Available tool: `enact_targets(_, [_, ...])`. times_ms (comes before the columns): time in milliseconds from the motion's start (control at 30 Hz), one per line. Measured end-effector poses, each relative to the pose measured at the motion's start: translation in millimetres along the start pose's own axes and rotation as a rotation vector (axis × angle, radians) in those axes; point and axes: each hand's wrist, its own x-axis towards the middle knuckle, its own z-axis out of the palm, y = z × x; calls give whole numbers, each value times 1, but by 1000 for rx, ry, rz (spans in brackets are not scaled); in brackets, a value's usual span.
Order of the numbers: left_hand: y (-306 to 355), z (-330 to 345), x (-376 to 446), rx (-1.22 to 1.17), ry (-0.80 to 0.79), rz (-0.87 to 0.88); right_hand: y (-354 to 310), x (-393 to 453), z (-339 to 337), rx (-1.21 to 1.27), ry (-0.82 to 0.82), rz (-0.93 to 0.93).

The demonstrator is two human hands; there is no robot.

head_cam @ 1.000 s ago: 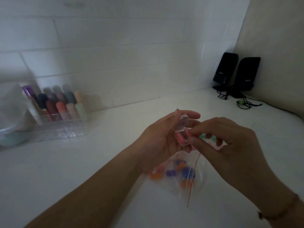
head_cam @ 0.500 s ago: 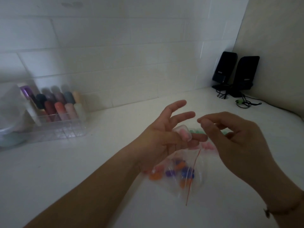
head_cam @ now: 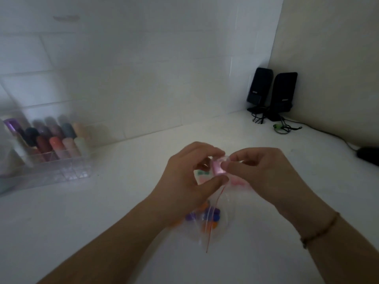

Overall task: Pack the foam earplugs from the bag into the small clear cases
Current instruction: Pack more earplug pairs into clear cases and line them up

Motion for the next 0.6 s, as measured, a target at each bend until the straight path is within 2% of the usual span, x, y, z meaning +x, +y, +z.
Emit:
enact_targets(67, [5, 1, 5, 102, -21, -39, 0, 2, -8, 9, -67, 25])
enact_targets(100, [7, 1, 8, 150, -46, -71, 1, 7, -16, 20, -16, 16])
enact_targets(167, [14, 5, 20, 166, -122, -135, 9, 19, -43, 185, 252, 2])
enact_targets(233, [23, 14, 36, 168, -214, -172, 15, 26, -76, 463, 515, 34])
enact_targets(333, [36, 40, 61, 289, -372, -123, 33, 30, -113, 720, 800, 77])
enact_targets(467, [41, 78, 75, 387, -536, -58, 60, 33, -128, 736, 1050, -20])
enact_targets(600, [33, 101, 70, 562, -593, 43, 74, 31, -143, 834, 1152, -64])
